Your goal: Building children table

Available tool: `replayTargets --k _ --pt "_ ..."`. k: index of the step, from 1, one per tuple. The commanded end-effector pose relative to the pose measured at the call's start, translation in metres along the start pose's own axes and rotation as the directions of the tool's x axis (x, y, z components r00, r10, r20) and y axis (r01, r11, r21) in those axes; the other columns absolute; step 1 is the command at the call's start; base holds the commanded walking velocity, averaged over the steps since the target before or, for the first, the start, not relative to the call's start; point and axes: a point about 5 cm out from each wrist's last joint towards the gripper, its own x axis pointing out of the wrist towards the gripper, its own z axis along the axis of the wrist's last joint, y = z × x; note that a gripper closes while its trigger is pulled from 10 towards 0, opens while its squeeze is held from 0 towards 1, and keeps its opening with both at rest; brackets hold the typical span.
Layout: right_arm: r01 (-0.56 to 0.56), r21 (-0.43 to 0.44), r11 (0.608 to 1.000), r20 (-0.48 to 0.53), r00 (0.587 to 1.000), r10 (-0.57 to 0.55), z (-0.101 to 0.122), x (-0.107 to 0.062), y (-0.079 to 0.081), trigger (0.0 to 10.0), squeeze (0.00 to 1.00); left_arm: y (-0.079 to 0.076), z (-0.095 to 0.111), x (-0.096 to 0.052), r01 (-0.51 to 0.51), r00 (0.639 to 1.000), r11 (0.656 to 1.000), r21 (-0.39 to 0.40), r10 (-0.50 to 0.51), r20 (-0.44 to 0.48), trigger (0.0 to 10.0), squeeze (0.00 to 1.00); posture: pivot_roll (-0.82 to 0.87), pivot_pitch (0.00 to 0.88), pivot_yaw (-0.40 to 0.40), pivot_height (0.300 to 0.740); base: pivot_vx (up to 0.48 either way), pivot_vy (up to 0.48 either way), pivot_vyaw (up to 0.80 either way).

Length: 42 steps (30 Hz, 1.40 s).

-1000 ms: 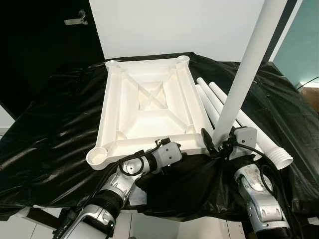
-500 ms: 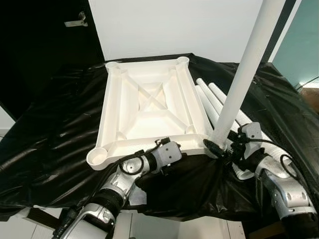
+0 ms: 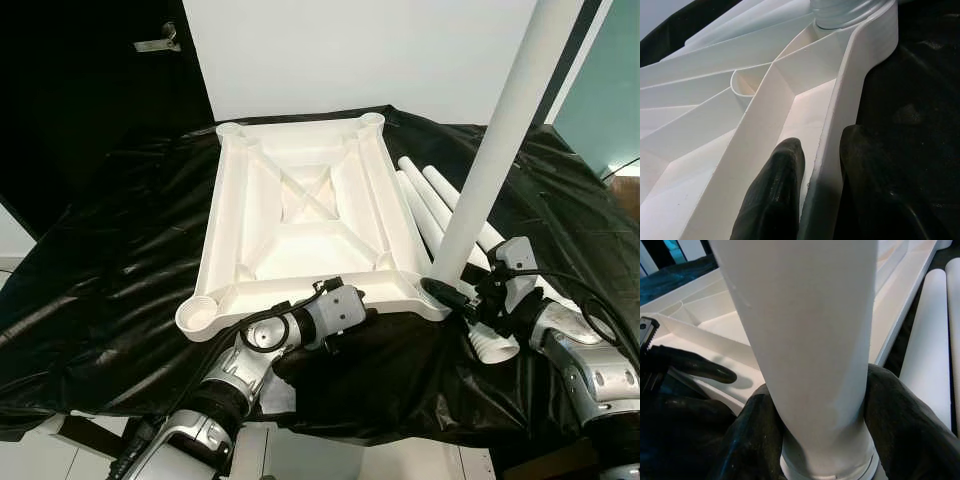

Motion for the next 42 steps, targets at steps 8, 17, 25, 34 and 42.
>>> replayTargets --k 8,17,25,34,42 --pt "0.429 0.324 0.843 0.185 0.845 -0.501 0.002 0.019 0.056 0.0 0.00 -0.025 -0.033 -0.005 0.035 0.987 0.995 -0.089 -0.048 -0.151 10.0 0.00 -0.03 0.033 -0.024 0.740 0.000 0.000 0.00" --pt "0.594 0.238 0.769 0.160 0.757 -0.634 -0.003 0.021 0.042 0.0 0.00 -0.025 -0.034 -0.007 0.057 0.985 0.996 -0.074 -0.068 -0.158 10.0 0.00 -0.02 0.031 -0.006 0.740 0.000 0.000 0.00" --pt "0.658 0.208 0.724 0.144 0.711 -0.688 -0.002 0.026 0.043 10.0 0.00 -0.026 -0.035 -0.007 0.057 0.985 0.996 -0.074 -0.068 -0.159 10.0 0.00 -0.02 0.028 -0.005 0.740 0.000 0.000 0.00" --pt "0.596 0.118 0.794 0.130 0.784 -0.608 -0.005 0.029 0.041 10.0 0.00 -0.024 -0.035 -0.007 0.053 0.985 0.996 -0.075 -0.065 -0.161 10.0 0.00 -0.03 0.022 -0.009 0.740 0.000 0.000 0.00" --pt "0.424 0.013 0.906 0.081 0.902 -0.423 -0.004 0.019 0.017 10.0 0.00 -0.025 -0.032 -0.004 0.071 0.985 0.995 -0.070 -0.081 -0.151 10.0 0.00 -0.06 0.028 0.010 0.740 0.000 0.000 0.00"
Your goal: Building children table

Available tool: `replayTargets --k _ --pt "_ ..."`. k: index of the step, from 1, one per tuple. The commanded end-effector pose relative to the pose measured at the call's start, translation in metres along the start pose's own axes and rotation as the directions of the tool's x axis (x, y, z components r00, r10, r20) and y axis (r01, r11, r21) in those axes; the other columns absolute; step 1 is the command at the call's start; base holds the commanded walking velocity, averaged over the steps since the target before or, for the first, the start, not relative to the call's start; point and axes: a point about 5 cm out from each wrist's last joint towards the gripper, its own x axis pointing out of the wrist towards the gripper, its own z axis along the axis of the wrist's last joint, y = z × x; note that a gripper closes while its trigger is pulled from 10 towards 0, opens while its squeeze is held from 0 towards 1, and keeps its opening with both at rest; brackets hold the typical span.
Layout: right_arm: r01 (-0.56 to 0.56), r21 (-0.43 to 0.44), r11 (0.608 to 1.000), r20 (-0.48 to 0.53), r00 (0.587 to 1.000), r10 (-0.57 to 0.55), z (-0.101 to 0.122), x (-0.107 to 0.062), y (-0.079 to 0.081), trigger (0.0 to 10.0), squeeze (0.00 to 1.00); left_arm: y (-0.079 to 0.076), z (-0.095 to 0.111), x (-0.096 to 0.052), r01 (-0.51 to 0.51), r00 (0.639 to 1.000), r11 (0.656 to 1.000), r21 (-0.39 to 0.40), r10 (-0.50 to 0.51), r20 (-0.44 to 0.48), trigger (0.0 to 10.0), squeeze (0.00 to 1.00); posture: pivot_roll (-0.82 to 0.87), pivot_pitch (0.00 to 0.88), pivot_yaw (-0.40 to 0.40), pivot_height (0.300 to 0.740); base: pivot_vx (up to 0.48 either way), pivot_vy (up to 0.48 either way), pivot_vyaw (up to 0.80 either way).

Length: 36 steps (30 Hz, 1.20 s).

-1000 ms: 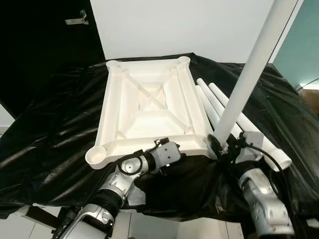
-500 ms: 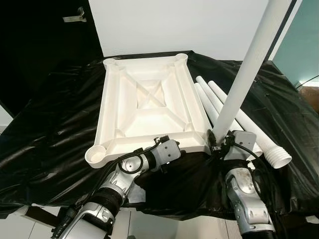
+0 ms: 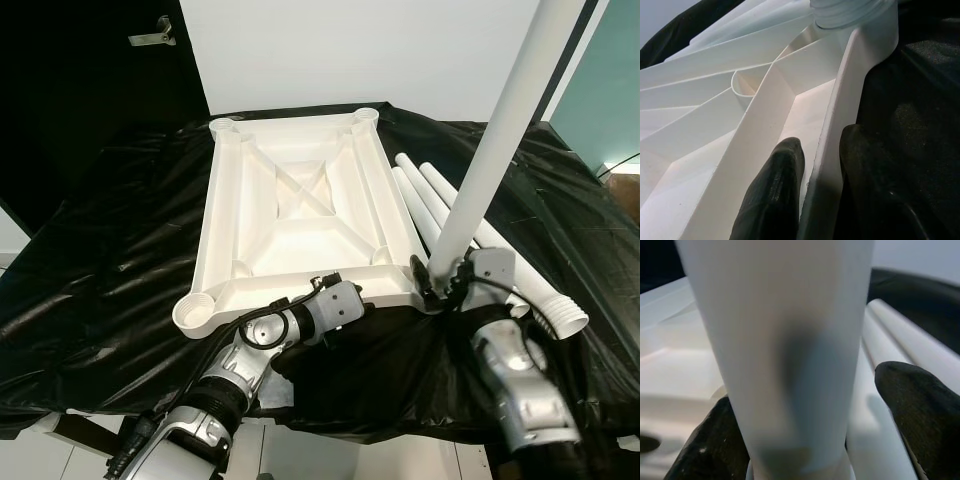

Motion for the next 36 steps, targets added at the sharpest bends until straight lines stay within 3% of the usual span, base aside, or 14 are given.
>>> replayTargets --k 1,2,3,6,9,16,20,21,22,23,29,34,35,36 --pt "-0.081 0.031 0.996 -0.046 0.996 0.083 -0.007 -0.001 0.002 10.0 0.00 -0.029 -0.032 -0.004 0.075 0.986 0.994 -0.079 -0.085 -0.144 10.0 0.00 -0.07 0.028 0.011 0.740 0.000 0.000 0.00" --pt "-0.081 0.031 0.996 -0.046 0.996 0.083 -0.007 -0.001 0.002 10.0 0.00 -0.029 -0.032 -0.004 0.075 0.986 0.994 -0.079 -0.085 -0.144 10.0 0.00 -0.07 0.028 0.011 0.740 0.000 0.000 0.00" --pt "-0.205 -0.001 0.979 -0.073 0.976 0.204 -0.008 -0.002 0.002 10.0 0.00 -0.028 -0.032 -0.004 0.076 0.986 0.994 -0.076 -0.086 -0.143 10.0 0.00 -0.07 0.027 0.014 0.740 0.000 0.000 0.00" --pt "-0.286 -0.023 0.958 -0.095 0.954 0.283 -0.009 -0.002 0.000 10.0 0.00 -0.026 -0.031 -0.003 0.075 0.986 0.994 -0.073 -0.085 -0.141 10.0 0.00 -0.06 0.024 0.013 0.740 0.000 0.000 0.00" --pt "-0.286 -0.023 0.958 -0.095 0.954 0.283 -0.009 -0.002 0.000 10.0 0.00 -0.026 -0.031 -0.003 0.075 0.986 0.994 -0.073 -0.085 -0.141 10.0 0.00 -0.06 0.024 0.013 0.740 0.000 0.000 0.00" --pt "-0.455 -0.091 0.886 -0.111 0.889 0.445 0.001 0.011 -0.014 10.0 0.00 -0.023 -0.032 -0.004 0.054 0.987 0.996 -0.075 -0.065 -0.147 10.0 0.00 -0.04 0.015 0.001 0.740 0.000 0.000 0.00" --pt "-0.476 -0.109 0.872 -0.116 0.878 0.465 0.003 0.014 -0.017 10.0 0.00 -0.023 -0.032 -0.004 0.052 0.987 0.996 -0.076 -0.063 -0.147 10.0 0.00 -0.04 0.015 0.001 0.740 0.000 0.000 0.00" --pt "-0.498 -0.108 0.861 -0.122 0.866 0.485 0.004 0.014 -0.018 4.5 0.00 -0.023 -0.032 -0.004 0.051 0.987 0.996 -0.077 -0.062 -0.147 10.0 0.00 -0.04 0.015 0.001 0.740 0.000 0.000 0.00" --pt "-0.512 -0.105 0.853 -0.127 0.857 0.499 0.005 0.015 -0.019 4.5 0.00 -0.023 -0.032 -0.004 0.050 0.987 0.996 -0.078 -0.061 -0.148 10.0 0.00 -0.04 0.015 0.001 0.740 0.000 0.000 0.00" --pt "-0.535 -0.097 0.840 -0.134 0.843 0.521 0.005 0.013 -0.019 0.0 0.00 -0.024 -0.032 -0.005 0.050 0.987 0.996 -0.079 -0.061 -0.147 10.0 0.00 -0.03 0.020 -0.003 0.740 0.000 0.000 0.00" --pt "-0.585 -0.063 0.809 -0.159 0.806 0.570 0.001 0.008 -0.020 0.0 0.00 -0.025 -0.033 -0.005 0.052 0.987 0.995 -0.081 -0.063 -0.145 10.0 0.00 -0.03 0.028 -0.001 0.740 0.000 0.000 0.00" --pt "-0.546 0.011 0.838 -0.136 0.829 0.542 -0.006 0.007 -0.018 0.0 0.00 -0.026 -0.033 -0.006 0.054 0.987 0.995 -0.081 -0.065 -0.145 10.0 0.00 -0.03 0.029 -0.001 0.740 0.000 0.000 0.00" --pt "-0.503 0.034 0.864 -0.117 0.856 0.503 -0.009 0.006 -0.014 0.0 0.00 -0.027 -0.033 -0.006 0.054 0.987 0.995 -0.082 -0.066 -0.145 10.0 0.00 -0.03 0.029 -0.003 0.740 0.000 0.000 0.00" --pt "-0.503 0.034 0.864 -0.117 0.856 0.503 -0.009 0.006 -0.014 0.0 0.00 -0.027 -0.033 -0.006 0.054 0.987 0.995 -0.082 -0.066 -0.145 10.0 0.00 -0.03 0.029 -0.003 0.740 0.000 0.000 0.00"
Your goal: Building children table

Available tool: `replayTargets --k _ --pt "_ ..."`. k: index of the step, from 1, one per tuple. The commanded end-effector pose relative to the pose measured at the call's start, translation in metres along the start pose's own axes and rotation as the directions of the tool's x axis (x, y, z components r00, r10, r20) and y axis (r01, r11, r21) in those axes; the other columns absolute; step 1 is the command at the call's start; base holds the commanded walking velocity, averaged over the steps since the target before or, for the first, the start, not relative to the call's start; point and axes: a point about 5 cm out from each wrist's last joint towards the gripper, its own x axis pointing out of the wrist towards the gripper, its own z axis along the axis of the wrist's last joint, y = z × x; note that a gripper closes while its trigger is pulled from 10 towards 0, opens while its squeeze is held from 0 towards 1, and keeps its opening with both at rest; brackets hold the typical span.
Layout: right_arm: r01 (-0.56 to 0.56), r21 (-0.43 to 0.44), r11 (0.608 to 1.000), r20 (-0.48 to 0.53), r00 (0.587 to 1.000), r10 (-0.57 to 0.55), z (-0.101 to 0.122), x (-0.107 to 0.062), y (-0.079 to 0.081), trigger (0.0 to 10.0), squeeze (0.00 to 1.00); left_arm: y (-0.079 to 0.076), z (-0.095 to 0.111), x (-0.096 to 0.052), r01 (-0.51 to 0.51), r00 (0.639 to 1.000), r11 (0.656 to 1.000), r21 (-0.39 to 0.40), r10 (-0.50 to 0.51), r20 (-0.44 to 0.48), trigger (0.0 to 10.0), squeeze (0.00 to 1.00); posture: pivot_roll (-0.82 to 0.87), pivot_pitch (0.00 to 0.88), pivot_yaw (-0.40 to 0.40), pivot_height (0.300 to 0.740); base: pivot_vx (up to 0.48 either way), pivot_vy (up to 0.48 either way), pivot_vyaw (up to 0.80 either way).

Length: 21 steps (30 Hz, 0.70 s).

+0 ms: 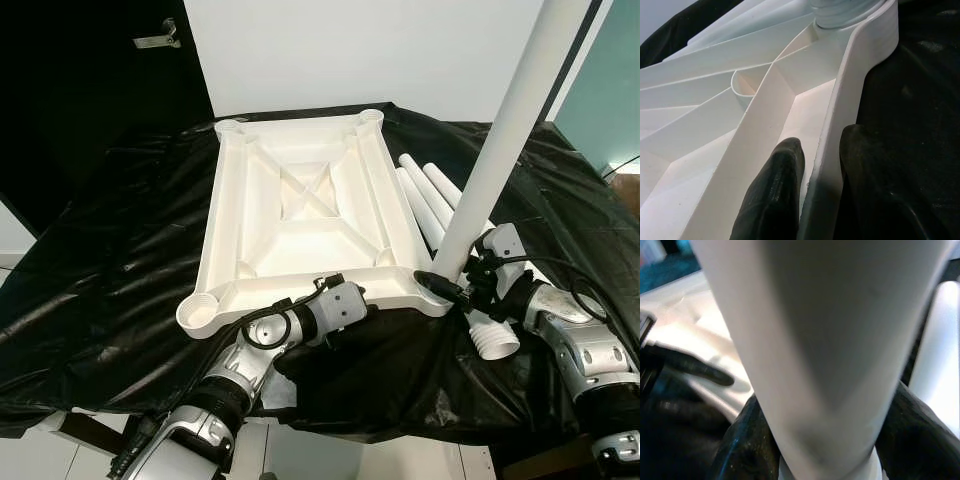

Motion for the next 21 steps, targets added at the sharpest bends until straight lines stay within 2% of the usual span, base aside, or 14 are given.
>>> replayTargets --k 1,2,3,5,7,11,12,13,14,19,20,21 --pt "0.052 0.072 0.996 -0.008 0.999 -0.052 -0.014 0.004 0.014 0.0 0.00 -0.027 -0.033 -0.006 0.058 0.987 0.995 -0.082 -0.069 -0.145 10.0 0.00 -0.03 0.030 -0.007 0.740 0.000 0.000 0.00" --pt "0.052 0.072 0.996 -0.008 0.999 -0.052 -0.014 0.004 0.014 0.0 0.00 -0.027 -0.033 -0.006 0.058 0.987 0.995 -0.082 -0.069 -0.145 10.0 0.00 -0.03 0.030 -0.007 0.740 0.000 0.000 0.00" --pt "0.194 0.105 0.975 0.025 0.980 -0.198 -0.018 0.007 0.021 0.0 0.00 -0.027 -0.033 -0.006 0.056 0.987 0.995 -0.084 -0.068 -0.145 10.0 0.00 -0.03 0.031 -0.010 0.740 0.000 0.000 0.00" --pt "0.405 0.193 0.894 0.054 0.905 -0.422 -0.022 0.008 0.034 0.0 0.00 -0.028 -0.033 -0.007 0.054 0.987 0.995 -0.088 -0.066 -0.145 10.0 0.00 -0.02 0.032 -0.010 0.740 0.000 0.000 0.00" --pt "0.518 0.230 0.824 0.079 0.834 -0.546 -0.019 0.009 0.049 0.0 0.00 -0.029 -0.033 -0.006 0.055 0.987 0.994 -0.091 -0.068 -0.145 10.0 0.00 -0.02 0.032 -0.010 0.740 0.000 0.000 0.00" --pt "0.634 0.248 0.733 0.103 0.735 -0.670 -0.012 0.010 0.056 0.0 0.00 -0.031 -0.033 -0.006 0.064 0.987 0.994 -0.088 -0.076 -0.144 10.0 0.00 -0.03 0.035 -0.010 0.740 0.000 0.000 0.00" --pt "0.651 0.256 0.715 0.100 0.717 -0.689 -0.012 0.010 0.056 0.0 0.00 -0.031 -0.032 -0.005 0.065 0.987 0.994 -0.086 -0.077 -0.143 10.0 0.00 -0.03 0.035 -0.010 0.740 0.000 0.000 0.00" --pt "0.651 0.256 0.715 0.100 0.717 -0.689 -0.012 0.010 0.056 0.0 0.00 -0.031 -0.032 -0.005 0.065 0.987 0.994 -0.086 -0.077 -0.143 10.0 0.00 -0.03 0.035 -0.010 0.740 0.000 0.000 0.00" --pt "0.697 0.250 0.672 0.087 0.675 -0.732 -0.013 0.006 0.049 0.0 0.00 -0.029 -0.031 -0.004 0.063 0.987 0.994 -0.085 -0.075 -0.141 10.0 0.00 -0.03 0.032 -0.008 0.740 0.000 0.000 0.00" --pt "0.727 0.242 0.642 0.076 0.646 -0.760 -0.013 0.004 0.047 0.0 0.00 -0.028 -0.030 -0.004 0.063 0.987 0.994 -0.084 -0.074 -0.140 10.0 0.00 -0.03 0.032 -0.009 0.740 0.000 0.000 0.00" --pt "0.714 0.238 0.658 0.075 0.662 -0.746 -0.012 0.007 0.050 0.5 0.00 -0.029 -0.031 -0.004 0.062 0.987 0.994 -0.085 -0.074 -0.141 10.0 0.00 -0.03 0.031 -0.016 0.740 0.000 0.000 0.00" --pt "0.699 0.234 0.675 0.077 0.679 -0.730 -0.012 0.009 0.053 3.3 0.00 -0.029 -0.031 -0.004 0.061 0.987 0.994 -0.086 -0.073 -0.141 10.0 0.00 -0.03 0.031 -0.016 0.740 0.000 0.000 0.00"
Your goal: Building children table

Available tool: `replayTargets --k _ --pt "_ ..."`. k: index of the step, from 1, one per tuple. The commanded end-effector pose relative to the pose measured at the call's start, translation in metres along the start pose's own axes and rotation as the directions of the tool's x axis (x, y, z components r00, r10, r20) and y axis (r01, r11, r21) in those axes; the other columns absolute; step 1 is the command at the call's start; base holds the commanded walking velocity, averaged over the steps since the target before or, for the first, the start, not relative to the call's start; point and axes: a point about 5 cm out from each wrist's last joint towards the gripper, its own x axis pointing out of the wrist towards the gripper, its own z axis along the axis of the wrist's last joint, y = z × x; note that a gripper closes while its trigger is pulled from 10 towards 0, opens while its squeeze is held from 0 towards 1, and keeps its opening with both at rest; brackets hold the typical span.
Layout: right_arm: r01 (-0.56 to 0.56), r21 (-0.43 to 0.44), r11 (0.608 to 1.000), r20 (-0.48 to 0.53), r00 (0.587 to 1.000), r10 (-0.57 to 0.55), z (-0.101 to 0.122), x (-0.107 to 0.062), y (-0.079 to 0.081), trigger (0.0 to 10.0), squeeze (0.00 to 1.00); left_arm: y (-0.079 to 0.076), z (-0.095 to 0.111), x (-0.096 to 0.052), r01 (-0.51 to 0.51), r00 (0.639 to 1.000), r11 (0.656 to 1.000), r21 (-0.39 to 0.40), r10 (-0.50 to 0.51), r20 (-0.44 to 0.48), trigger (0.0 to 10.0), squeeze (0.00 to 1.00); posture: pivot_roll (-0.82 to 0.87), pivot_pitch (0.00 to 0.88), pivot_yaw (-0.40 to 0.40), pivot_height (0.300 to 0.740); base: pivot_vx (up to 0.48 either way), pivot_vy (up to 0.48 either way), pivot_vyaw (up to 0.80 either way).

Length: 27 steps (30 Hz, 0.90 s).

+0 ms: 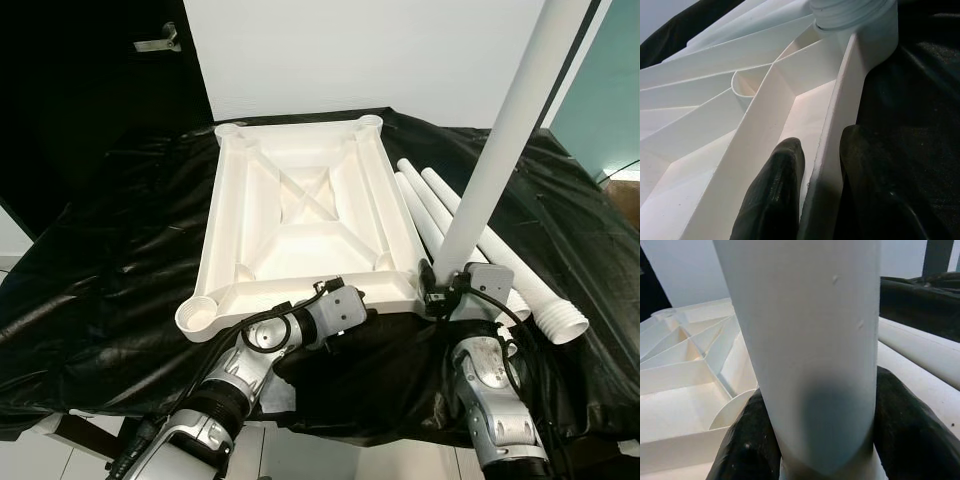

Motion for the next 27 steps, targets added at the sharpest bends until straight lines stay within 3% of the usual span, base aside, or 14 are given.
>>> replayTargets --k 1,3,4,6,8,10,11,15,16,19,21,25,27 --pt "0.008 0.006 1.000 -0.013 1.000 -0.008 -0.001 -0.001 0.002 10.0 0.00 -0.026 -0.031 -0.005 0.053 0.988 0.995 -0.083 -0.064 -0.139 10.0 0.00 -0.03 0.031 -0.016 0.740 0.000 0.000 0.00" --pt "-0.022 0.001 1.000 -0.010 1.000 0.022 0.000 -0.001 0.006 10.0 0.00 -0.026 -0.032 -0.005 0.052 0.988 0.995 -0.085 -0.064 -0.139 10.0 0.00 -0.02 0.031 -0.016 0.740 0.000 0.000 0.00" --pt "-0.087 -0.011 0.996 -0.001 0.996 0.087 0.001 -0.002 0.010 10.0 1.00 -0.027 -0.032 -0.006 0.053 0.988 0.995 -0.086 -0.064 -0.140 10.0 0.00 -0.03 0.030 -0.020 0.740 0.000 0.000 0.00" --pt "-0.087 -0.011 0.996 -0.001 0.996 0.087 0.001 -0.002 0.010 10.0 1.00 -0.027 -0.032 -0.006 0.053 0.988 0.995 -0.086 -0.064 -0.140 10.0 0.00 -0.03 0.030 -0.020 0.740 0.000 0.000 0.00" --pt "-0.217 -0.039 0.976 -0.005 0.976 0.216 0.002 -0.001 0.014 10.0 1.00 -0.027 -0.033 -0.006 0.052 0.988 0.995 -0.087 -0.064 -0.142 10.0 0.00 -0.03 0.028 -0.021 0.740 0.000 0.000 0.00" --pt "-0.258 -0.065 0.964 -0.006 0.966 0.258 0.003 0.000 0.011 10.0 1.00 -0.027 -0.033 -0.006 0.052 0.988 0.995 -0.086 -0.064 -0.143 10.0 0.00 -0.03 0.028 -0.021 0.740 0.000 0.000 0.00" --pt "-0.289 -0.092 0.953 -0.013 0.957 0.289 0.004 0.003 0.005 10.0 0.00 -0.026 -0.033 -0.006 0.053 0.988 0.995 -0.085 -0.065 -0.143 10.0 0.00 -0.04 0.025 -0.019 0.740 0.000 0.000 0.00" --pt "-0.318 -0.124 0.940 -0.024 0.948 0.318 0.006 0.008 -0.007 10.0 0.00 -0.026 -0.033 -0.006 0.055 0.987 0.995 -0.081 -0.067 -0.144 10.0 0.00 -0.04 0.024 -0.014 0.740 0.000 0.000 0.00" --pt "-0.353 -0.128 0.927 -0.038 0.935 0.351 0.008 0.012 -0.017 10.0 0.00 -0.025 -0.032 -0.005 0.059 0.987 0.995 -0.079 -0.070 -0.142 10.0 0.00 -0.05 0.023 -0.011 0.740 0.000 0.000 0.00" --pt "-0.411 -0.120 0.904 -0.058 0.912 0.407 0.011 0.016 -0.023 10.0 0.00 -0.025 -0.031 -0.005 0.061 0.987 0.995 -0.077 -0.072 -0.141 10.0 0.00 -0.05 0.025 -0.009 0.740 0.000 0.000 0.00" --pt "-0.515 -0.112 0.850 -0.096 0.857 0.506 0.014 0.018 -0.029 10.0 0.00 -0.025 -0.031 -0.005 0.064 0.987 0.995 -0.074 -0.074 -0.140 10.0 0.00 -0.05 0.027 -0.007 0.740 0.000 0.000 0.00" --pt "-0.570 -0.138 0.810 -0.143 0.821 0.553 0.013 0.023 -0.035 10.0 0.00 -0.025 -0.031 -0.005 0.066 0.987 0.995 -0.074 -0.076 -0.140 10.0 0.00 -0.05 0.032 -0.007 0.740 0.000 0.000 0.00" --pt "-0.628 -0.147 0.764 -0.198 0.776 0.599 0.012 0.028 -0.039 10.0 0.00 -0.026 -0.032 -0.006 0.063 0.987 0.995 -0.077 -0.073 -0.142 10.0 0.00 -0.04 0.033 -0.007 0.740 0.000 0.000 0.00"
